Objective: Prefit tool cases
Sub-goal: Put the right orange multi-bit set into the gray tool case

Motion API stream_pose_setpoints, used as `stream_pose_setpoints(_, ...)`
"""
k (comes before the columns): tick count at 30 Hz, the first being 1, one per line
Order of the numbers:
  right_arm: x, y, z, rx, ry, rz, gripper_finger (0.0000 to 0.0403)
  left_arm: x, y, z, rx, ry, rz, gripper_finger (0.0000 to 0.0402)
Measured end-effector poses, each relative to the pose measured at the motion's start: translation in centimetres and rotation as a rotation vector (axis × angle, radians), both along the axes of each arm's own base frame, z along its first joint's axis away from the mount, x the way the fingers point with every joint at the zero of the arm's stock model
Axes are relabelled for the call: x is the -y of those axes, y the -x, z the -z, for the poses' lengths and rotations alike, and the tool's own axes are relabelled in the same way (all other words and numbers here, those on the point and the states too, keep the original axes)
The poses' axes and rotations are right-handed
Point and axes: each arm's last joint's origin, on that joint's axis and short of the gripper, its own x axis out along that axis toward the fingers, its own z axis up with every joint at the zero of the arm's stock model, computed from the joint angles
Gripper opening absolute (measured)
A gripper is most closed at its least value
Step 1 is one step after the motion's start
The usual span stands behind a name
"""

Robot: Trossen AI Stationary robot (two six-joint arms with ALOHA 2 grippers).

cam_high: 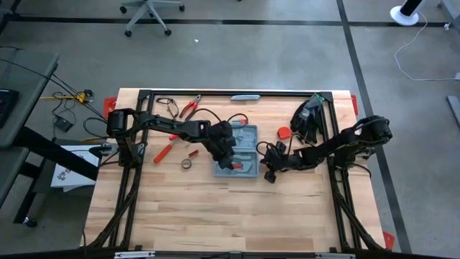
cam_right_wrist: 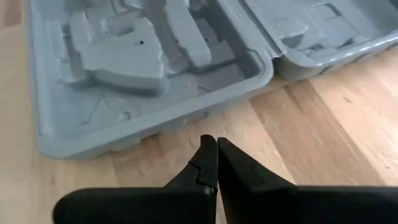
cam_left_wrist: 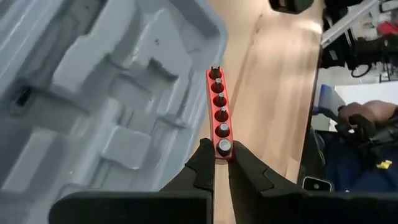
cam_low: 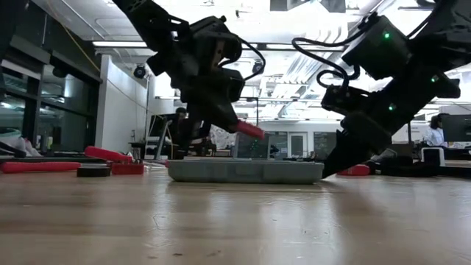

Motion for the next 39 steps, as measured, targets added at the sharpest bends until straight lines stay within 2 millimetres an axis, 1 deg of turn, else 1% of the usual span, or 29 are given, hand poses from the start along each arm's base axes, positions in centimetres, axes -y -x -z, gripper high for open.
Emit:
stream_pose_setpoints(5,0.0,0.1,0.0,-0.009,0.005,0.000,0.0000,0.5,0.1,0.1,-0.057,0.041,-0.032,0.0010)
stream_pose_setpoints(12,-0.5,0.3,0.2,-0.034,0.020,-0.008,0.0000,0.1,0.0,0.3,-0.069,0.044,-0.080,0.0010)
stream_pose_setpoints(18,-0.6,0.4,0.2,-0.035,0.021,-0.006,0.0000,0.1,-0.3,2.1,-0.113,0.054,-0.085,0.0010)
stream_pose_setpoints(32,-0.6,0.4,0.2,-0.033,0.006,0.004,0.0000,-0.3,-0.5,2.0,-0.083,0.039,-0.090,0.0010)
stream_pose_setpoints(39,-0.6,0.4,0.2,-0.033,0.006,0.004,0.0000,-0.4,-0.7,3.1,-0.109,0.054,-0.101,0.0010)
